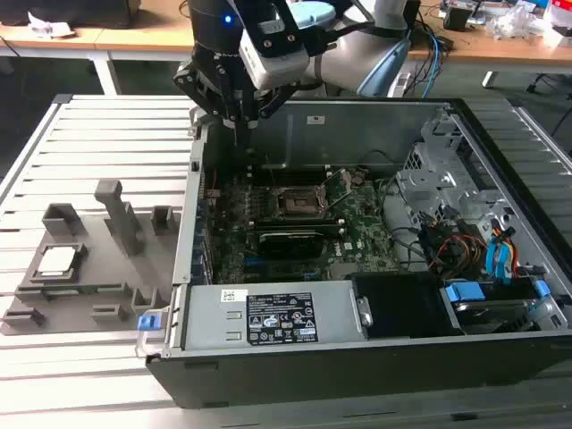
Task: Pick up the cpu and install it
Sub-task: 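Reach for the cpu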
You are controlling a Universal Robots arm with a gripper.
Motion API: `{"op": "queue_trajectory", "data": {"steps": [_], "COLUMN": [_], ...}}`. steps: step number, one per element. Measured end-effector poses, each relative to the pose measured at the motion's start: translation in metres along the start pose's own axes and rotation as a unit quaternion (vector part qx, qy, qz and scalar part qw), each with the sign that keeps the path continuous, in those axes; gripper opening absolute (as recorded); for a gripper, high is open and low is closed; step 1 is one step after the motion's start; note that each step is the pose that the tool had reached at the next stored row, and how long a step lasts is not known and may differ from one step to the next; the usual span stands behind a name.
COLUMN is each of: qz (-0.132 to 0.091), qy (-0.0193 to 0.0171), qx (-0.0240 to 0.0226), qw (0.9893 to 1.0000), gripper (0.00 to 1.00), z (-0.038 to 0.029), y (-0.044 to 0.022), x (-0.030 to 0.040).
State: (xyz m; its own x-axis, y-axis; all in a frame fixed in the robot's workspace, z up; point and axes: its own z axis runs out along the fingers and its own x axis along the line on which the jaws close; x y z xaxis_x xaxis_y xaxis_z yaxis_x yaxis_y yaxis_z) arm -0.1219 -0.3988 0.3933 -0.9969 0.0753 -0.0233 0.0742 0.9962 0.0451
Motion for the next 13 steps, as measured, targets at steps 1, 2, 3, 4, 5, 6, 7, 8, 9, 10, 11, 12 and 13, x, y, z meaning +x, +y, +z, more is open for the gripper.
{"op": "queue_trajectory", "data": {"steps": [1, 2, 3, 4, 5, 6, 7, 8, 9, 10, 11, 12, 13], "qz": [0.0, 0.0, 0.0, 0.0, 0.0, 0.0, 0.0, 0.0, 0.0, 0.0, 0.0, 0.0, 0.0], "qy": [0.0, 0.0, 0.0, 0.0, 0.0, 0.0, 0.0, 0.0, 0.0, 0.0, 0.0, 0.0, 0.0], "qx": [0.0, 0.0, -0.0001, 0.0, 0.0, 0.0, 0.0, 0.0, 0.0, 0.0, 0.0, 0.0, 0.0], "qw": [1.0, 1.0, 1.0, 1.0, 1.0, 1.0, 1.0, 1.0, 1.0, 1.0, 1.0, 1.0, 1.0], "gripper": [0.11, 0.11, 0.11, 0.11, 0.11, 0.11, 0.11, 0.11, 0.11, 0.11, 0.11, 0.11, 0.11], "z": [-0.0002, -0.0003, -0.0003, -0.0004, -0.0005, -0.0006, -0.0007, -0.0008, -0.0009, -0.0009, -0.001, -0.001, -0.0011], "y": [-0.0005, -0.0009, -0.0011, -0.0013, -0.0014, -0.0017, -0.0019, -0.0022, -0.0023, -0.0026, -0.0028, -0.003, -0.0031], "x": [0.0061, 0.0124, 0.0146, 0.0167, 0.019, 0.0223, 0.0254, 0.0288, 0.0316, 0.0348, 0.0375, 0.0402, 0.0423]}}
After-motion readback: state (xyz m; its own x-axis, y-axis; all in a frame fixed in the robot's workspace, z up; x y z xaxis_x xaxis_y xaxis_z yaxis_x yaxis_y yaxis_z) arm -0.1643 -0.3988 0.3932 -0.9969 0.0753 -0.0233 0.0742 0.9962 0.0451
